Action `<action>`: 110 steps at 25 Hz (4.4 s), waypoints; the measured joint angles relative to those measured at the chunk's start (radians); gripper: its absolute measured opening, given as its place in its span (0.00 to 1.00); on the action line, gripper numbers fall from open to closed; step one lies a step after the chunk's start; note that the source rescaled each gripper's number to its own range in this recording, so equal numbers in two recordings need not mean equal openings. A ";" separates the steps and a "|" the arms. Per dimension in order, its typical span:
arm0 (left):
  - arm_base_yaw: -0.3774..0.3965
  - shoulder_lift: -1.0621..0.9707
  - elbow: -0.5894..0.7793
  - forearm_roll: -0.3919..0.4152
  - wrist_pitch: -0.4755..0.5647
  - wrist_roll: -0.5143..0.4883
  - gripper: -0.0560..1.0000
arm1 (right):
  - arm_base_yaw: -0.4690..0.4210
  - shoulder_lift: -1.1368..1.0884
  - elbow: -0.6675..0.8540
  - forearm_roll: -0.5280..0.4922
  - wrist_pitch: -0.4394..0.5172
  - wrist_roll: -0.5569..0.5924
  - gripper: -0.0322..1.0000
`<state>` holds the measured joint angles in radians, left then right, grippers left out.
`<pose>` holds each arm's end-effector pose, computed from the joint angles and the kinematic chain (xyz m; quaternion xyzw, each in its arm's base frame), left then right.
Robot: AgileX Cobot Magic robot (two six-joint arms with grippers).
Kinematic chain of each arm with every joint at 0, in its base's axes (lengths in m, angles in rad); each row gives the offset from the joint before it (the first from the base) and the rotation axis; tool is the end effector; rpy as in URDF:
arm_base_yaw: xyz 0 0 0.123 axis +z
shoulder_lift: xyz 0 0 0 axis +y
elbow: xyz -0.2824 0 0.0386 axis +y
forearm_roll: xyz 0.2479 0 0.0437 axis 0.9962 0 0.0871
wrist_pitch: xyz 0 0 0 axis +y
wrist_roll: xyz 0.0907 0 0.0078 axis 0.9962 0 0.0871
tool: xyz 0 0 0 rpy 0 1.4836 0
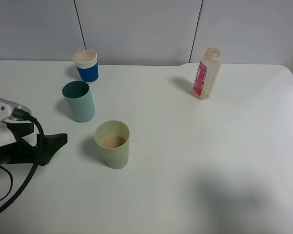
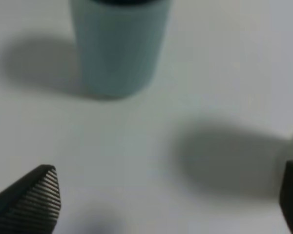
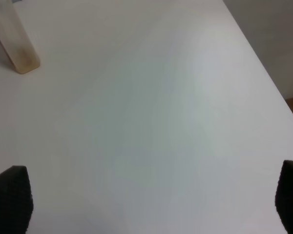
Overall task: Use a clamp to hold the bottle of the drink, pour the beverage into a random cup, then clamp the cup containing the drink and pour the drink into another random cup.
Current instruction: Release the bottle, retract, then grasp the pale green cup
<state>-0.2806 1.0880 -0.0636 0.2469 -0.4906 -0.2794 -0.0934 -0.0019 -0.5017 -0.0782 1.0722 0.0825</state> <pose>0.1415 -0.0517 0.1617 0.1233 0.8396 -0.1377 0.5107 -0.0065 -0.0057 0.2769 0.0769 0.8512 -0.0419 0.5175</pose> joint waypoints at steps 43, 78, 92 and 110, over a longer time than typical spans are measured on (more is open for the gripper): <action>0.000 0.788 0.063 0.344 -0.719 0.265 0.88 | 0.000 0.000 0.000 0.000 0.000 0.000 1.00; 0.000 0.898 -0.175 0.575 -0.719 0.279 0.84 | 0.000 0.000 0.000 0.000 0.000 0.000 1.00; 0.000 0.908 -0.241 0.607 -0.721 0.265 0.84 | 0.000 0.000 0.000 0.000 0.000 0.000 1.00; -0.025 0.908 -0.241 0.619 -0.723 0.268 0.80 | 0.000 0.000 0.000 0.000 0.000 0.000 1.00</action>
<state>-0.3056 1.9955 -0.3046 0.8656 -1.2132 -0.0110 -0.0934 -0.0019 -0.5017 -0.0782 1.0722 0.0825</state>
